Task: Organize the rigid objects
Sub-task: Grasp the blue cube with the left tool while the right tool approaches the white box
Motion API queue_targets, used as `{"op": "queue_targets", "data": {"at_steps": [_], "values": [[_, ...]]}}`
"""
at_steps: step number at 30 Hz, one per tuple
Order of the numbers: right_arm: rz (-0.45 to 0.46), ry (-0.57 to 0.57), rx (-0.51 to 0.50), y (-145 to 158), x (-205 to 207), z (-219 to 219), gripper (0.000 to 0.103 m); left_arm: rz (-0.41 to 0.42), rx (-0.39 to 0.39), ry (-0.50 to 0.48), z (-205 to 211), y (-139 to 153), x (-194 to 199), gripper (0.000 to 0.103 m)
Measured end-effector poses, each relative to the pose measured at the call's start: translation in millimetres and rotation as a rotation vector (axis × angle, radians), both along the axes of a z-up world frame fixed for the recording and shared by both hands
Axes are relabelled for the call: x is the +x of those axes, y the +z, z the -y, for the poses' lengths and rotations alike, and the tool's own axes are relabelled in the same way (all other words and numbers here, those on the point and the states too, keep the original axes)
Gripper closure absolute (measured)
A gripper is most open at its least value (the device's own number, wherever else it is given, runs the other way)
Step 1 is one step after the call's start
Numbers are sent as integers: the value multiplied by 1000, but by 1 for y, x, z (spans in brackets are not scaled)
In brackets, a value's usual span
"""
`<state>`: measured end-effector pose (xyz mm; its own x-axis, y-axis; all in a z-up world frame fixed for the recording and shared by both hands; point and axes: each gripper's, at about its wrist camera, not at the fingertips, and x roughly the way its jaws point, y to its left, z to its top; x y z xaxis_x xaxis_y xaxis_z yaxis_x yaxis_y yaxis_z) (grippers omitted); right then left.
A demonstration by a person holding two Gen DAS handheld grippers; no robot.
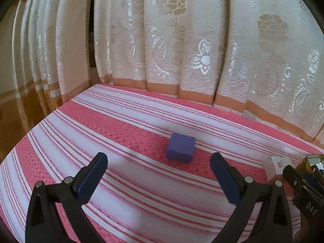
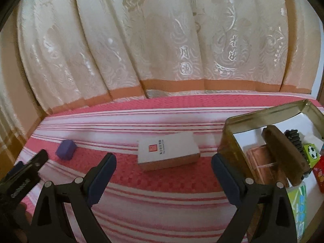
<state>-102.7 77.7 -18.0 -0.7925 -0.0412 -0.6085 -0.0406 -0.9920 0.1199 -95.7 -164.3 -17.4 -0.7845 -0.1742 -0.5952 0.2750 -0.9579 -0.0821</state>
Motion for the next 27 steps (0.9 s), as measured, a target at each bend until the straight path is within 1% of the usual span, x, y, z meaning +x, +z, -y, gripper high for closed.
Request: {"op": "queue_targets", "data": {"at_steps": [3,7,10,13,16,18,19,20,24,25,27], "values": [[23,-13,29,-1,-12,3,6,17,7,12,10,-2,-5,1],[50,-14,72,-3,-24,12,6,30,-29,57,21,-2,-8,1],[55,-15,119,-3,-25,24,6,31,-18,84,28,-2,-7,1],[76,-14,141,-6,-29,30,6,31,-13,83,28,-3,-7,1],[156,-40,120,-15,-41,24,6,35,-32,73,25,-3,-8,1],[225,-59,72,-24,-51,15,6,35,-37,68,24,-3,-8,1],[251,-65,67,-27,-56,15,6,34,-37,67,24,-3,-8,1],[246,-78,88,-26,-58,18,6,34,-36,68,24,-3,-8,1],[256,-72,76,-25,-64,21,5,38,-28,69,23,-3,-8,1],[250,-61,68,-24,-63,21,7,41,-25,67,23,-4,-8,1],[235,-39,49,-23,-60,20,16,45,-21,61,23,-4,-9,1]]}}
